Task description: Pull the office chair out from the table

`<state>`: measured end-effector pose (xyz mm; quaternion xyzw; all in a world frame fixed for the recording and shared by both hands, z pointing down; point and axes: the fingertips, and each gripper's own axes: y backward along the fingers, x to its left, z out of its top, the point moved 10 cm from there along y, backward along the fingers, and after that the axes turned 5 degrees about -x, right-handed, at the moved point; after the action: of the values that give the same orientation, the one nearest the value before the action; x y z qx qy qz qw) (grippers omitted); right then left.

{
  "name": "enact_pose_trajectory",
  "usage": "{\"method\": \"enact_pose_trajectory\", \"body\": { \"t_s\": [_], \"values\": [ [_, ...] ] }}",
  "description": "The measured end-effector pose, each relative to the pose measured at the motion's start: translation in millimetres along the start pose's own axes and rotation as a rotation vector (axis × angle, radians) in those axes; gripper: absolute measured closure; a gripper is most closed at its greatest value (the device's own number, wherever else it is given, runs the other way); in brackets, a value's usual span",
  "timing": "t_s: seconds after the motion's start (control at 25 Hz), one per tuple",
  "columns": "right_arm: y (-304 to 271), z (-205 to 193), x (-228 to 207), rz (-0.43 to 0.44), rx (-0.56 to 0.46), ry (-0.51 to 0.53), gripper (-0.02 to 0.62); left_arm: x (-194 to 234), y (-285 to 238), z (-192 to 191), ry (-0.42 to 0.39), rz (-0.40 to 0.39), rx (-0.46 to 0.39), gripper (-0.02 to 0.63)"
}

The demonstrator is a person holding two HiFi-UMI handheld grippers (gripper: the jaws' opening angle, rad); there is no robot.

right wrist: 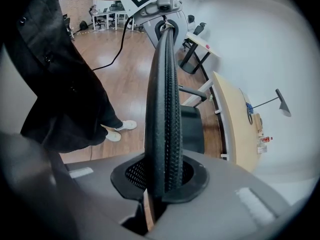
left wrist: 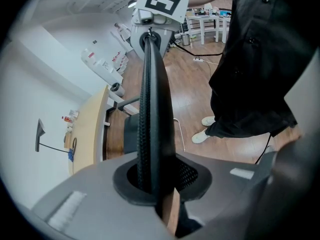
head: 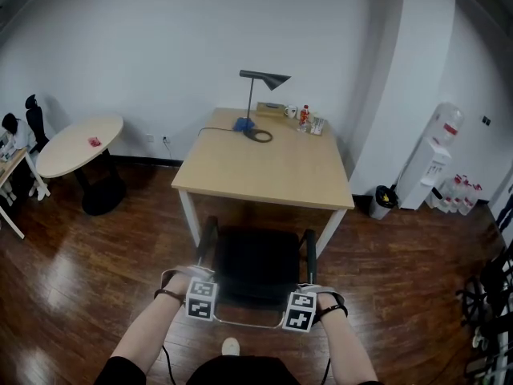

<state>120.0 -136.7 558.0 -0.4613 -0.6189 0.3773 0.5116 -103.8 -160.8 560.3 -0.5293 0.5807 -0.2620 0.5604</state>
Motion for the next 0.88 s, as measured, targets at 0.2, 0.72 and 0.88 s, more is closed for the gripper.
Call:
{"method": "enact_pose_trajectory", "body": {
  "t_s": [0.2, 0.72, 0.88],
  "values": [
    [1.6, -0.3, 15.5, -0.001, 0.0, 0.004, 0.541, -15.4, 2.0, 3.7, 0.004, 0.001, 0.004, 0.555],
    [14.5, -4.8, 48.9, 0.005, -0.009, 0.024, 0.54, -49.2, 13.4, 19.9, 0.023, 0.009, 0.017, 0.552],
    [18.7, -5.2, 60.5, 0.005, 0.002, 0.037, 0.54, -60.6, 16.4, 24.7, 0.026, 0.006, 0.022, 0.551]
  ]
}}
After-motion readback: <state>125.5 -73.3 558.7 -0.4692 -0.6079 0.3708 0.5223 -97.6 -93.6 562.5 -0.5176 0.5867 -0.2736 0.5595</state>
